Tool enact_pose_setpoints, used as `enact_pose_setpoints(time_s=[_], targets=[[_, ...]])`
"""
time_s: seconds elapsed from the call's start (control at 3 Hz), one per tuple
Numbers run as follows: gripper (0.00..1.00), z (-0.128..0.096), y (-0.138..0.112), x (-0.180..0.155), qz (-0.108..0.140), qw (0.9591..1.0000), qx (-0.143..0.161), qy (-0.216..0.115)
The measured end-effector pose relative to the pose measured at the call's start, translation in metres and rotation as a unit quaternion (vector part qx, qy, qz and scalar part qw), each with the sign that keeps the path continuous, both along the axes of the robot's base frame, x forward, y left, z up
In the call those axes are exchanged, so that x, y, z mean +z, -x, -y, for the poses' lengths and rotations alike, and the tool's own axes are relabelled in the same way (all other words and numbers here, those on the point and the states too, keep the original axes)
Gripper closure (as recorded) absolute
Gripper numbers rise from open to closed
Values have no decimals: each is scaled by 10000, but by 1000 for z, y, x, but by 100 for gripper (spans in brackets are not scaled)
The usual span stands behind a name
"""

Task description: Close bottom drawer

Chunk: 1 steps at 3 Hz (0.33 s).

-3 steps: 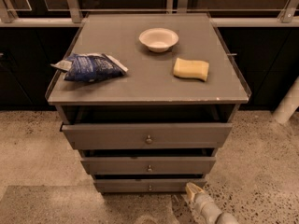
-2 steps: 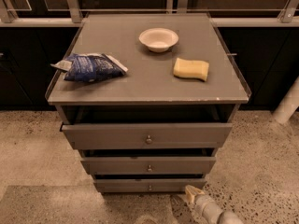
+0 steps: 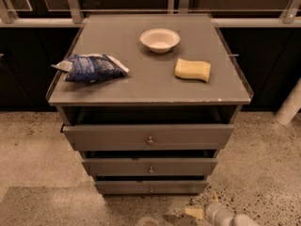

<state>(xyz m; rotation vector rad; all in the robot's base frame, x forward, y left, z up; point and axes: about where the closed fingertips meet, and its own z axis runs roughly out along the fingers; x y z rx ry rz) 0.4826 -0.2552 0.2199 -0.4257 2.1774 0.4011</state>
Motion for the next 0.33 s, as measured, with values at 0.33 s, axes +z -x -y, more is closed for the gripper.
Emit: enact_pose_setpoints(time_s=[0.33], targets=[[0,-2,-2,1,15,10000,2,-15]])
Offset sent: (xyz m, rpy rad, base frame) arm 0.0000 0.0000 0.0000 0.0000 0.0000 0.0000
